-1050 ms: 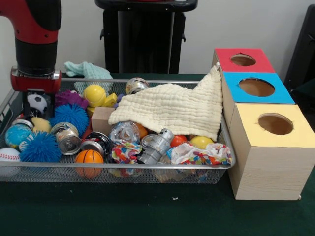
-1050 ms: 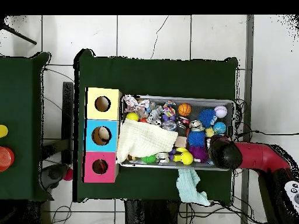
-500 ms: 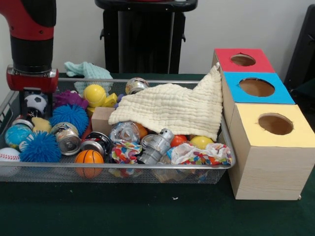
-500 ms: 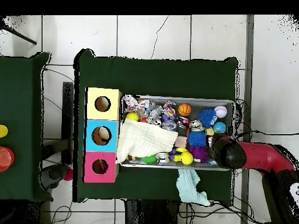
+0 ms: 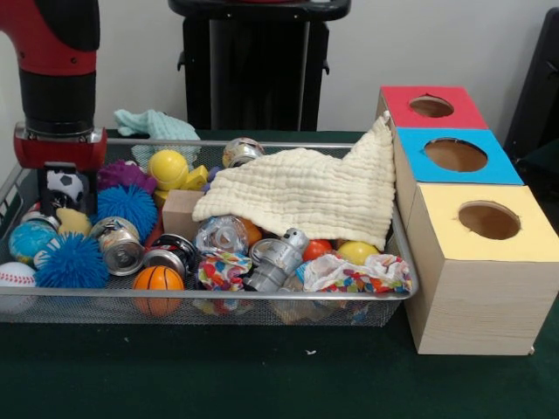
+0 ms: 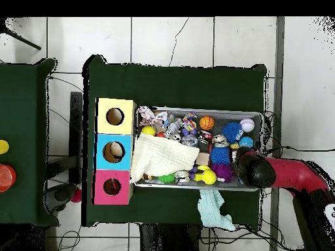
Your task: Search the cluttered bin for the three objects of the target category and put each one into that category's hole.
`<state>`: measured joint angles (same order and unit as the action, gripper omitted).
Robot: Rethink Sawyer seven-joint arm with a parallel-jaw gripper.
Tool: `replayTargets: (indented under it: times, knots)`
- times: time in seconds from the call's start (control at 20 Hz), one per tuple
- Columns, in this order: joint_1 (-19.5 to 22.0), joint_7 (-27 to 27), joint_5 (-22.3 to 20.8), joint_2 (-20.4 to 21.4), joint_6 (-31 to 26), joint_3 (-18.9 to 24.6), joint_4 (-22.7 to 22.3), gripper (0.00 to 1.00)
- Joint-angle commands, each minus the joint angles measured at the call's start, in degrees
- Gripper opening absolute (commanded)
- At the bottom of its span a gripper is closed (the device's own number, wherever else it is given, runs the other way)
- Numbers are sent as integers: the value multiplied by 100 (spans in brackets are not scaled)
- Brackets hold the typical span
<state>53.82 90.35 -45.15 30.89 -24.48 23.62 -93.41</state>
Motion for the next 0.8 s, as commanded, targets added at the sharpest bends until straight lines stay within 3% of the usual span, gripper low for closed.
replayTargets:
  times: [0.05, 0.8]
  knots:
    - [13, -344, -166, -253, 316, 435, -361, 100]
    - [-242, -562, -266, -268, -216, 134, -191, 100]
